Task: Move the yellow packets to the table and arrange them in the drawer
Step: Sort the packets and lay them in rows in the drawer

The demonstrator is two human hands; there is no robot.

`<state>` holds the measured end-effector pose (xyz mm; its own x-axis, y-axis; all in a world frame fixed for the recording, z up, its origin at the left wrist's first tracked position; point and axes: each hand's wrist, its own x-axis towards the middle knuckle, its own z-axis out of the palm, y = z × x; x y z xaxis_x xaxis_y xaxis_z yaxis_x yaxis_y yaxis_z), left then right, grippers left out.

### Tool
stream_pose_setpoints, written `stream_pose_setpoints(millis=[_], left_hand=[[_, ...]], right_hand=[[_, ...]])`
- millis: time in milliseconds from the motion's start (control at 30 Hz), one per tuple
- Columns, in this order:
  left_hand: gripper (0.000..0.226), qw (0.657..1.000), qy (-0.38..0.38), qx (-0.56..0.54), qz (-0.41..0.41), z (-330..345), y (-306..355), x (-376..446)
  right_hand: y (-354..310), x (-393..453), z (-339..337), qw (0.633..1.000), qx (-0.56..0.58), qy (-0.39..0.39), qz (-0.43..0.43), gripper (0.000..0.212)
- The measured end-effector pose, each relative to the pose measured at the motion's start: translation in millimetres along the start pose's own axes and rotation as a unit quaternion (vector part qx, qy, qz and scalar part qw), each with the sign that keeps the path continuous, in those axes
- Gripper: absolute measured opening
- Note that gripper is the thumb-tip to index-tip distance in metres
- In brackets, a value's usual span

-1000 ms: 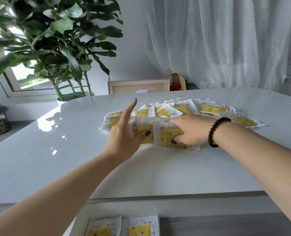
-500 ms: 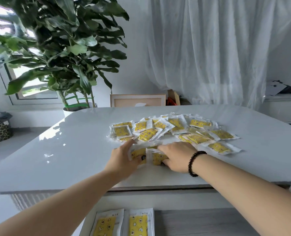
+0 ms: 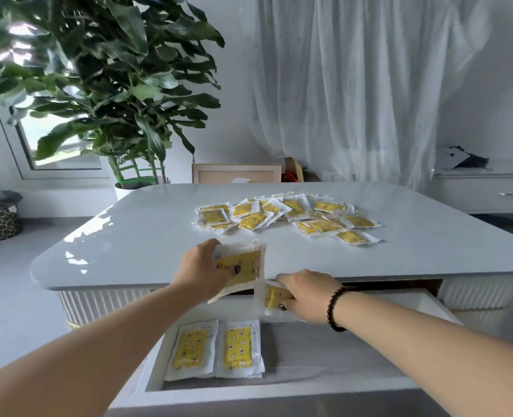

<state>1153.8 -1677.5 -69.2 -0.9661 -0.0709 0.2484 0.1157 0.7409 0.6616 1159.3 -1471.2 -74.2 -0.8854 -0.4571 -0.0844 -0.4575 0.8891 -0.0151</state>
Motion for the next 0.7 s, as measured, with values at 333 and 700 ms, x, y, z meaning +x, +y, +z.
stream_pose_setpoints(millis=[333, 700], left_hand=[[0.016, 0.991, -0.106, 0.071, -0.047, -14, -9, -28], [0.011, 0.976, -0.167, -0.028, -0.134, -29, -31, -22]], right_hand=[[4, 0, 57, 0.981, 0.088, -0.13, 0.113, 0.017], [16, 63, 80, 0.921, 0.243, -0.134, 0.274, 0.041]])
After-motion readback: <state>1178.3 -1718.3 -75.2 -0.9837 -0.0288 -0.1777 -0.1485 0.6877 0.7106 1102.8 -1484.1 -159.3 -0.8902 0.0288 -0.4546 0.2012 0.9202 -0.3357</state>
